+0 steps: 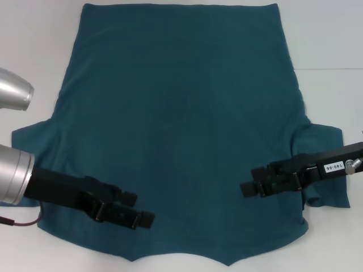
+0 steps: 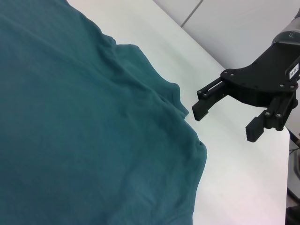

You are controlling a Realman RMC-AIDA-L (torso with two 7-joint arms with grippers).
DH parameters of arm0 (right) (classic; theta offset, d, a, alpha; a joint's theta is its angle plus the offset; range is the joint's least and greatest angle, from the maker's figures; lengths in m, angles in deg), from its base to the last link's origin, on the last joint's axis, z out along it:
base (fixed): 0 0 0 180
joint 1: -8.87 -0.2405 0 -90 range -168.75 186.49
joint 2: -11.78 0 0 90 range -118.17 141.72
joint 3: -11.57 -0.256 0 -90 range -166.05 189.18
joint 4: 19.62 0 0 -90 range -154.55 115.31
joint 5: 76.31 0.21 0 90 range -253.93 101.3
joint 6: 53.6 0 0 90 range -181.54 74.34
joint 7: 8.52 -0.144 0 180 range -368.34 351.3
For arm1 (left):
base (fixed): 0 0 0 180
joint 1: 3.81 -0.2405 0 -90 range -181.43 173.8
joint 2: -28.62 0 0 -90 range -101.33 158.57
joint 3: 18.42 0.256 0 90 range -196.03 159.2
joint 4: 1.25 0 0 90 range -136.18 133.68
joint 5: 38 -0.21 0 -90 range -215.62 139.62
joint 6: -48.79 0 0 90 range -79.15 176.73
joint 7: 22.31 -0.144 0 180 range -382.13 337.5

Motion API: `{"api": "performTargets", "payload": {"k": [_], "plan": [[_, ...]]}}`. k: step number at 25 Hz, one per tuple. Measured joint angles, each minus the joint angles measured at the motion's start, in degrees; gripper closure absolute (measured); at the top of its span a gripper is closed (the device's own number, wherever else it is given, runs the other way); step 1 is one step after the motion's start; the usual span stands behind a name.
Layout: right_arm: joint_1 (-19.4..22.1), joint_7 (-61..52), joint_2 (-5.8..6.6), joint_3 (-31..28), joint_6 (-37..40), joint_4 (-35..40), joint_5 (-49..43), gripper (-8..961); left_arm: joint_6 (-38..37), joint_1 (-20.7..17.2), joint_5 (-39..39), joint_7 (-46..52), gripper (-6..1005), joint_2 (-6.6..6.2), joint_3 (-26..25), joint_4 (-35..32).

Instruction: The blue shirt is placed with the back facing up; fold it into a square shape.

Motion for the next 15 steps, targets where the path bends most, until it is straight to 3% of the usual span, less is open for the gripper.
{"api": "performTargets", "payload": {"k": [15], "plan": [[0.01,-0.22,0.0,-0.37,0.02,0.0,0.02,68,-0.28,-0.08,0.0,-0.01,142,-0.12,-0.11,-0.03]]}}
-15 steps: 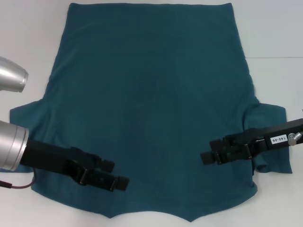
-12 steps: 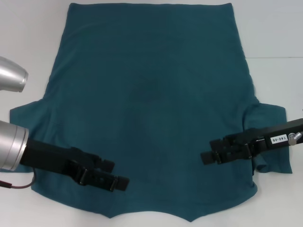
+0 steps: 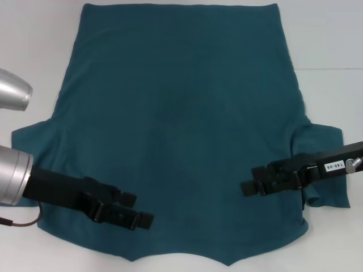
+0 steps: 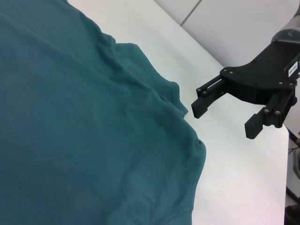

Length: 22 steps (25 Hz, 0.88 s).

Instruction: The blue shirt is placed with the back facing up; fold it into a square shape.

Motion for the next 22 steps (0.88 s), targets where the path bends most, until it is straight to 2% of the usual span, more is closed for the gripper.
{"api": "performTargets", "payload": {"k": [3,6,8,9,10,13,17,22], "plan": [[-0.03,-1.0,0.02,-1.09,-0.21,0.0,0.4,68,0.98,0.0,0.01,1.45,142,-0.12,-2.11,-0.12],[-0.15,-3.91,0.27,-3.3,-0.93,-0.01,1.65,68,3.94,-0.06,0.01,6.57,142,-1.06,-7.19,0.38],[-0.18,-7.22,0.57,-4.83,-2.37,0.0,2.7,69,5.62,-0.23,0.01,10.94,142,-2.22,-11.34,1.59],[-0.2,-9.1,0.78,-5.63,-3.35,0.0,3.21,69,6.31,-0.55,0.0,15.03,142,-3.48,-17.07,3.59],[-0.23,-11.08,0.97,-6.31,-4.35,-0.01,3.84,69,6.31,-0.55,0.0,15.03,142,-3.48,-17.07,3.59],[-0.49,-15.14,2.13,-7.34,-5.51,-0.38,6.29,69,6.41,-1.8,-0.4,18.54,142,-4.51,-25.18,5.7],[-1.49,-19.18,4.08,-7.46,-5.88,-1.63,9.26,69,8.02,-3.96,-4.56,21.8,142,-4.77,-31.82,6.21],[-2.3,-20.16,4.76,-7.46,-6.43,-2.39,9.72,69,9.77,-5.64,-6.92,22.3,143,-4.7,-36.91,7.69]]}}
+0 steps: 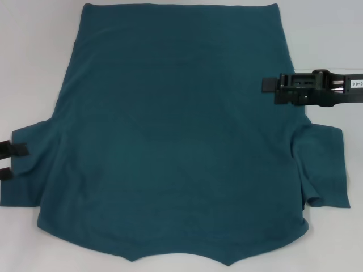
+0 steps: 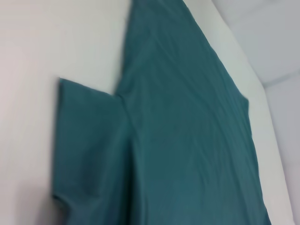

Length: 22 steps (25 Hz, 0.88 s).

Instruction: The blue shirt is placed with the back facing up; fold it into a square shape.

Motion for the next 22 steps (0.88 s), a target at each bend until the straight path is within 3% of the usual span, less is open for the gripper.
{"api": "performTargets", "payload": {"k": [5,22], "plan": [[-0.12,-0.02,0.01,0.03,-0.29,-0.62,0.02,69,3.46,-1.02,-0.45,0.55,143,0.17,-1.73,0.74],[0.38,0.44,0.25,0.25,-1.19,-2.02,-0.23,68,15.88,-0.69,-1.29,-3.18,174,0.36,-0.06,7.07]]}}
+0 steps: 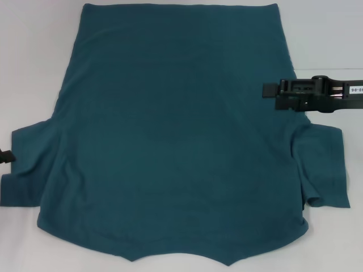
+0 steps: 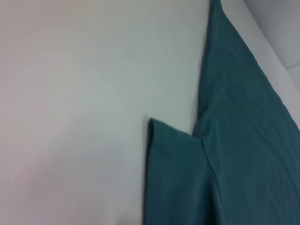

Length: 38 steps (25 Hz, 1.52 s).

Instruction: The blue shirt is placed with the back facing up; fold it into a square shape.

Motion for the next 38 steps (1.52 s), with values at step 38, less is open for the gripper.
{"api": "performTargets", "payload": {"k": [38], "plan": [[0.66,-0.44,0.27,-0.78,-0.12,-0.25,0.28,69,3.86,2.28,-2.05,-0.35,378,-0.49,2.87,3.54]]}}
